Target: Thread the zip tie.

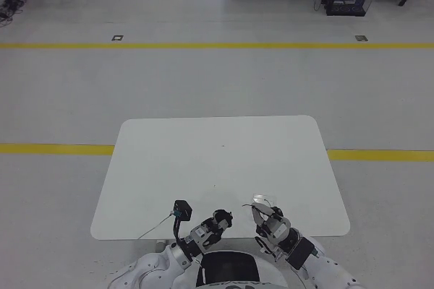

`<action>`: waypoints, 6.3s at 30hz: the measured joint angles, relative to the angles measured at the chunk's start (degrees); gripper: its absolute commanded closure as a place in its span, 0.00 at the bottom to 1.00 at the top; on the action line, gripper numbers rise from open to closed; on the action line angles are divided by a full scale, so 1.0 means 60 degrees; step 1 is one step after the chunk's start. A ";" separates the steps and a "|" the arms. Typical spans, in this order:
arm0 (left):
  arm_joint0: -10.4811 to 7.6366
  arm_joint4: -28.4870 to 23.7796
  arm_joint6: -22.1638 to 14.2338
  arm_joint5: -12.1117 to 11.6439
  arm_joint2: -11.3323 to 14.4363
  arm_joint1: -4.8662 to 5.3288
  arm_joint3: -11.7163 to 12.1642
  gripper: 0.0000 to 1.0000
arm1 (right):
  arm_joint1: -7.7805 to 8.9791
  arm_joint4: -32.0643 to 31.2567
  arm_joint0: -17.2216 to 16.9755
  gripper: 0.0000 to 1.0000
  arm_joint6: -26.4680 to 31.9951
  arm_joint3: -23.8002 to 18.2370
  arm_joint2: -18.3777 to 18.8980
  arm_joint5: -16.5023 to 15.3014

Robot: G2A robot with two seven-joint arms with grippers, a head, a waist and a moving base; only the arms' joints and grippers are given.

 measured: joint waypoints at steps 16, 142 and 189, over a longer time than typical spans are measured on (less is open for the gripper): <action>0.0000 0.0000 0.0000 0.0000 0.0000 0.0000 0.0000 1.00 | 0.0000 0.0001 0.0001 1.00 0.0000 -0.0001 0.0000 0.0001; 0.1278 -0.3341 -0.0682 0.2335 -0.1121 -0.0438 -0.1544 1.00 | -0.1273 0.0034 0.2177 1.00 -0.0790 0.2996 -0.2238 0.2753; 0.1278 -0.3340 -0.0681 0.2336 -0.1121 -0.0438 -0.1544 1.00 | -0.1605 0.0001 0.2439 1.00 -0.0790 0.3647 -0.2326 0.2530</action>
